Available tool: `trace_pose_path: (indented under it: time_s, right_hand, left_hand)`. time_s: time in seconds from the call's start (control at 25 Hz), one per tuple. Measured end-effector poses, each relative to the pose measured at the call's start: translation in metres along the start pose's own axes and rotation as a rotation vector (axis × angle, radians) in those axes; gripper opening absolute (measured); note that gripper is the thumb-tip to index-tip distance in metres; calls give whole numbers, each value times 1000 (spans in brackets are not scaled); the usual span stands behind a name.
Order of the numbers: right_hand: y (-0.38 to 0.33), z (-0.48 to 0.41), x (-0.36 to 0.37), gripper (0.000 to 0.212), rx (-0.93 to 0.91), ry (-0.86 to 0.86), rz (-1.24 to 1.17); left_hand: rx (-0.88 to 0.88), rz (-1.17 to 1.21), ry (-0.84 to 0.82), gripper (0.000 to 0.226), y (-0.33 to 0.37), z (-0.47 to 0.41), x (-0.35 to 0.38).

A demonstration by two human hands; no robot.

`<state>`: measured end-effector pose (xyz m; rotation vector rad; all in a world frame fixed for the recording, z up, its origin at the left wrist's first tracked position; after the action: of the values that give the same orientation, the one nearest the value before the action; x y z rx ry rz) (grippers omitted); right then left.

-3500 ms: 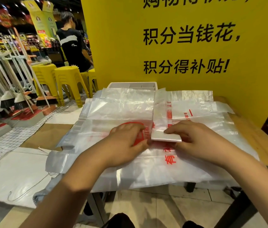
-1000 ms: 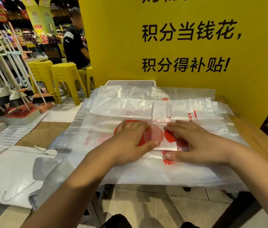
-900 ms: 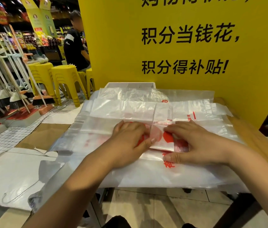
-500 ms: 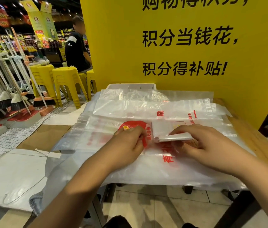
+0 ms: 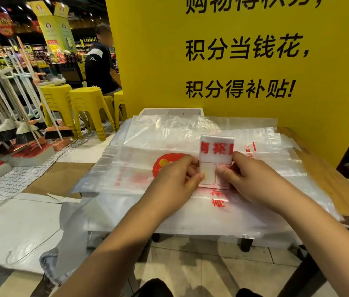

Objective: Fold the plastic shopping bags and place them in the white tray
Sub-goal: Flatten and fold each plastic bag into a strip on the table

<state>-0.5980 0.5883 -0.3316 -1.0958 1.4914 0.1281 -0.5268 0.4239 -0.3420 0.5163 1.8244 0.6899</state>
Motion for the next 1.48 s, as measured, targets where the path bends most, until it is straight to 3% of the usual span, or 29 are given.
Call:
trace_pose_path:
  time_s: [0.16, 0.36, 0.48, 0.64, 0.8, 1.0, 1.08, 1.2, 1.32, 1.48]
  right_hand:
    - [2, -7, 10, 60, 44, 61, 121]
    - [5, -5, 18, 66, 75, 77, 268]
    - [3, -6, 19, 65, -19, 122, 322]
    - [11, -17, 24, 59, -135, -123, 370]
    - [24, -23, 23, 69, -123, -325, 395]
    - [34, -18, 19, 90, -121, -481, 361]
    - [32, -20, 18, 90, -130, -512, 403]
    - [28, -22, 19, 88, -148, -482, 427]
    - [23, -26, 12, 79, -140, -432, 285]
    - [18, -40, -1, 58, -48, -307, 137]
  left_hand:
    - [57, -178, 103, 42, 5, 0, 7]
    - [74, -272, 84, 24, -1, -4, 13]
    - [83, -332, -43, 27, -2, -7, 16]
    - [38, -391, -255, 38, -5, -17, 18]
    - [57, -416, -352, 23, -10, -25, 19]
    - [27, -412, -430, 49, -15, -28, 13]
    - [-7, -427, -471, 57, -15, -29, 14]
    - [-49, -420, -494, 53, -14, -30, 12]
    - [23, -498, -397, 40, -6, -27, 12]
    - [-6, -514, -345, 48, 4, -20, 12]
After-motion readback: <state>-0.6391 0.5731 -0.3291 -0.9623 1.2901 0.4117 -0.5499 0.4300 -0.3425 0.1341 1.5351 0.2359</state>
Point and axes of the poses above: each hand's wrist, its own z-axis away from the middle knuckle, its own x-axis out of the palm, y = z × x, the point moved 5 cm from there along -z, towards the middle knuckle, and after that the axes turned 9 degrees about -x, right-handed, at the moved point
